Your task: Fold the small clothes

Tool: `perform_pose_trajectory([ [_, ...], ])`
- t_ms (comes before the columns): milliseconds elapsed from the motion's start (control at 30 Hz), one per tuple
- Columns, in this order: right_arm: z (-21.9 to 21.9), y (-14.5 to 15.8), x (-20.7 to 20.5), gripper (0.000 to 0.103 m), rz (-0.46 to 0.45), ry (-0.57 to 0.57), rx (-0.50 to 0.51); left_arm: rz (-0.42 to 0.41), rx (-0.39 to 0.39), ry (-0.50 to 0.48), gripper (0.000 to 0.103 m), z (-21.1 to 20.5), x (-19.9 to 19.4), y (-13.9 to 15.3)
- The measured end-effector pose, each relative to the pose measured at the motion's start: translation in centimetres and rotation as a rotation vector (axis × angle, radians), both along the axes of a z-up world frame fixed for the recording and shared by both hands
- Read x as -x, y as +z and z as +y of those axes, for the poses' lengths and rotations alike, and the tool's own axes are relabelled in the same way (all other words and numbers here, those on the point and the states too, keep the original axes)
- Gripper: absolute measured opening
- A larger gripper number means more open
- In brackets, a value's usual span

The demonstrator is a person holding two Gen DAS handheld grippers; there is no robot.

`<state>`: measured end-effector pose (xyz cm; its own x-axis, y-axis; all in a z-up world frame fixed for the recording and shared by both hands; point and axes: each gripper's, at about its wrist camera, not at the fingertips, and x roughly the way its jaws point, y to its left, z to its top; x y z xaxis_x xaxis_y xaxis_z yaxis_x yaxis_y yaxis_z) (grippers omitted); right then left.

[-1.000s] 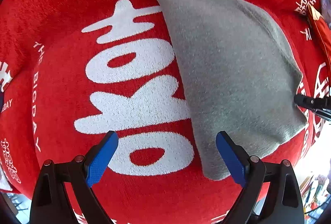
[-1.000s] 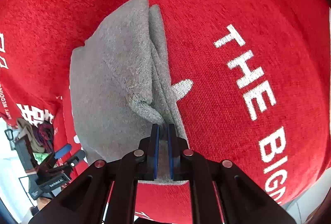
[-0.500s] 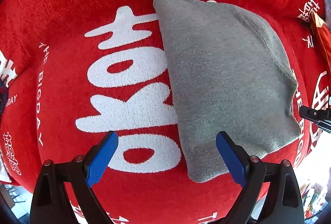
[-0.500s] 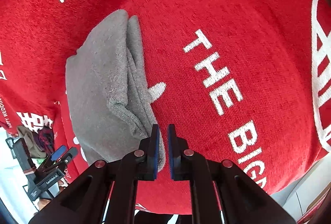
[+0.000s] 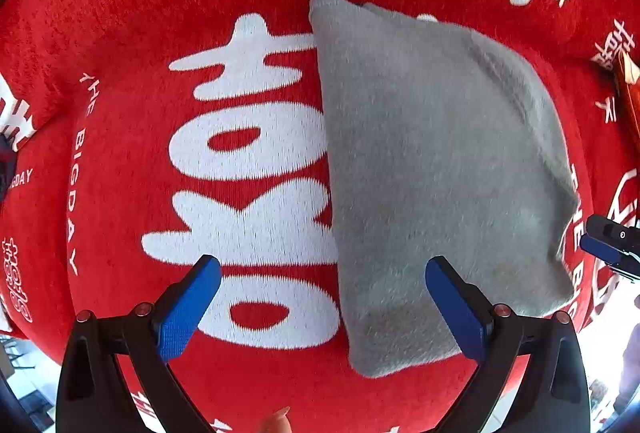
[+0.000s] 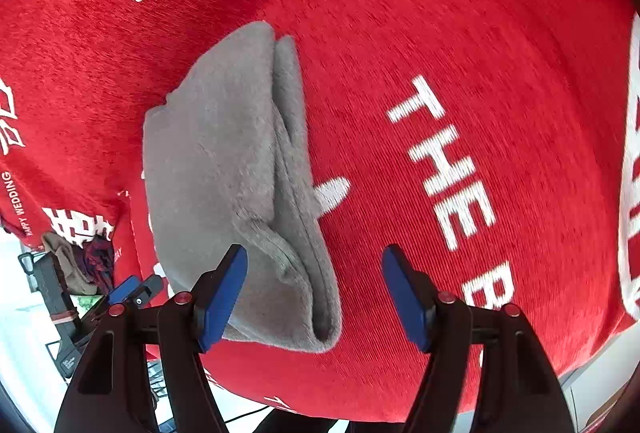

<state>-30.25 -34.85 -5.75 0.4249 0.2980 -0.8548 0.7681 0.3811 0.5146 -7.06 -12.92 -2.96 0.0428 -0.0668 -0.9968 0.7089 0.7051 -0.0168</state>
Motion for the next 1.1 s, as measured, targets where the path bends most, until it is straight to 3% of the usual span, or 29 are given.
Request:
perform_pose_trajectory([
  [267, -3.5, -0.3, -5.1, 0.071, -0.105, 0.029, 0.038, -0.015, 0.034, 0.095, 0.103, -1.8, -3.3, -0.5],
  [300, -4.0, -0.8, -6.0, 0.056, -0.111, 0.032, 0.026, -0.015, 0.037, 0.104, 0.103, -2.1, -3.6, -0.7],
  [333, -4.4, -1.5, -6.8, 0.035, -0.107, 0.039, 0.003, -0.018, 0.039, 0.112, 0.103, -2.3, -3.8, -0.7],
  [400, -4.5, -2.4, -8.0, 0.009, -0.096, 0.055, -0.027, -0.025, 0.037, 0.124, 0.103, -2.6, -4.1, -0.9],
  [567, -4.1, -0.8, -8.5, 0.009, -0.101, 0.169, 0.086, -0.033, 0.028, 0.127, 0.103, -3.2, -4.2, -1.4],
  [700, -4.6, -2.9, -7.7, 0.009, -0.069, 0.151, 0.037, -0.027, 0.025, 0.125, 0.103, -3.4, -4.1, -1.8],
  [1100, -3.9, -0.9, -6.0, 0.011, -0.075, 0.161, 0.035, -0.022, 0.017, 0.119, 0.103, -3.5, -4.2, -1.9],
])
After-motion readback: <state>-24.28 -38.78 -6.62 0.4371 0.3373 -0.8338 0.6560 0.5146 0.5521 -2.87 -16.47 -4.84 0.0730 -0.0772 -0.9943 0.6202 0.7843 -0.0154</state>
